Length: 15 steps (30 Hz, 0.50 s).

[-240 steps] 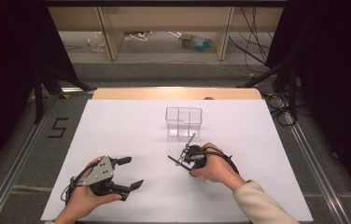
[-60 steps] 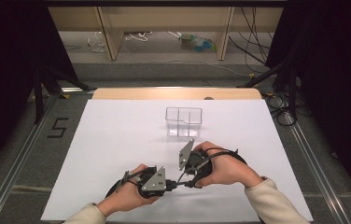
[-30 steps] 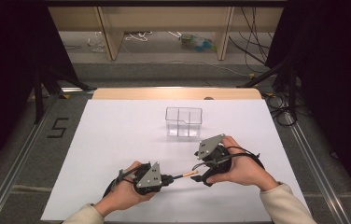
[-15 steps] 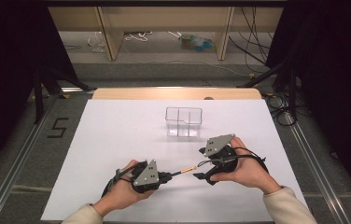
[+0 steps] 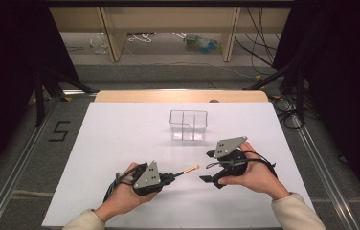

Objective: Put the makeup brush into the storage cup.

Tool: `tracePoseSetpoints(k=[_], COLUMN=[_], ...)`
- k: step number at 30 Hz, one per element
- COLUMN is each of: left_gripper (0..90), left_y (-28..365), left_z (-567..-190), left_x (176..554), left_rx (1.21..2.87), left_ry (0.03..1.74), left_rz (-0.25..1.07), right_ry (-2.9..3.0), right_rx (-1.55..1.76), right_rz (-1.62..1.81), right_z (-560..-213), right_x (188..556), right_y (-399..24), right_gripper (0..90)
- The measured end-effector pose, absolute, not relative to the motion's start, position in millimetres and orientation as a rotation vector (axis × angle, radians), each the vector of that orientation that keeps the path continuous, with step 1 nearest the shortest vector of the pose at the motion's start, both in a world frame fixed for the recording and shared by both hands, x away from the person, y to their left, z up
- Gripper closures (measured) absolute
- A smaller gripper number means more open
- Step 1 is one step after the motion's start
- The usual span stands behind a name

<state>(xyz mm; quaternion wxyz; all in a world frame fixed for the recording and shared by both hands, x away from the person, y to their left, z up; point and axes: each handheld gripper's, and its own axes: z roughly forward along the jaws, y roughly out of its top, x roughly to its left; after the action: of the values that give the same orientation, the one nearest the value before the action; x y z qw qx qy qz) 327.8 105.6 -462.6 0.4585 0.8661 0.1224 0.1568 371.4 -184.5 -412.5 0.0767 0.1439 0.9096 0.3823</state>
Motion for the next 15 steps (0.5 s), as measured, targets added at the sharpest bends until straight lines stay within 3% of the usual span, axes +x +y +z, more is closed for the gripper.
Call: tracePoseSetpoints(k=[15], left_gripper=[83.7], left_y=[109.7], left_z=[-456.3], left_x=[330.4], left_rx=[2.009], left_ry=[0.382], left_rz=[0.419], right_ry=[2.666], right_rx=[0.487], right_rz=[1.256], right_z=[-420.0], right_x=[370.8], right_y=[-183.2], right_gripper=[18.4])
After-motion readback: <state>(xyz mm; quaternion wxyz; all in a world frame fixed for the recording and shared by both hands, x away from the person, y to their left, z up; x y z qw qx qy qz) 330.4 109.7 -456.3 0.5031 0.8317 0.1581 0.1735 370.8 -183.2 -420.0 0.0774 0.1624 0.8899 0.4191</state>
